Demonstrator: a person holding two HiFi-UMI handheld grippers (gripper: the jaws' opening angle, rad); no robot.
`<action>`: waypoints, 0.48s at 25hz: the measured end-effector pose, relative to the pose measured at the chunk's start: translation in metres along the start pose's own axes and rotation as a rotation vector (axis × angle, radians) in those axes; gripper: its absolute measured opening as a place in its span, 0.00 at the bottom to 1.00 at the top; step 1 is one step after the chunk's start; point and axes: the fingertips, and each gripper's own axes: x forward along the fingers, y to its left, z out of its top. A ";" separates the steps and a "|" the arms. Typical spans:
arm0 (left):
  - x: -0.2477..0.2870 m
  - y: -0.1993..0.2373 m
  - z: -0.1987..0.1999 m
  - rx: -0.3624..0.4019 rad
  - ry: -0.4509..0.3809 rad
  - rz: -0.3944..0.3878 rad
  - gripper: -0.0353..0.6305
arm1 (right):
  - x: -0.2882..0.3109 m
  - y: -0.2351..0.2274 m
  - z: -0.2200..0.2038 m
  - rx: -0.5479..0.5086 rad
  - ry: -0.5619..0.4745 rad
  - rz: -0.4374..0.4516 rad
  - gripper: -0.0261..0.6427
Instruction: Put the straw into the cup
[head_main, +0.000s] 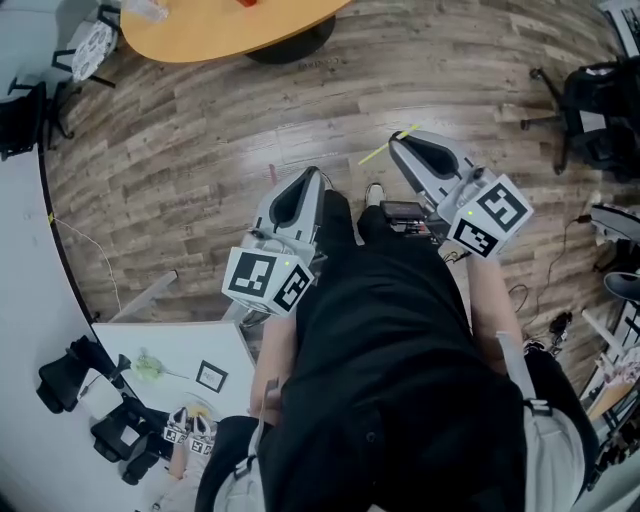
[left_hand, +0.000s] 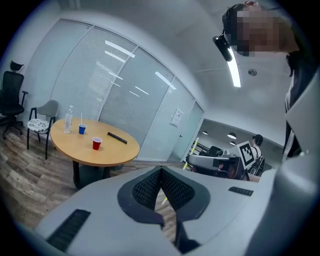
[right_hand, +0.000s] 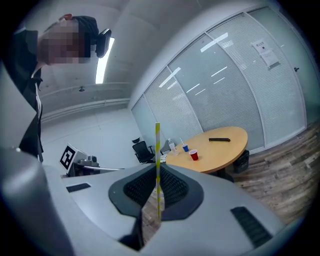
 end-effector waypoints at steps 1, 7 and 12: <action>0.000 0.006 0.005 0.004 -0.006 -0.003 0.07 | 0.007 0.001 0.003 -0.005 0.000 -0.003 0.09; -0.008 0.050 0.027 0.017 -0.043 -0.020 0.07 | 0.051 0.012 0.023 -0.040 -0.009 -0.022 0.09; -0.014 0.089 0.041 0.022 -0.062 -0.029 0.07 | 0.084 0.018 0.033 -0.063 -0.015 -0.050 0.09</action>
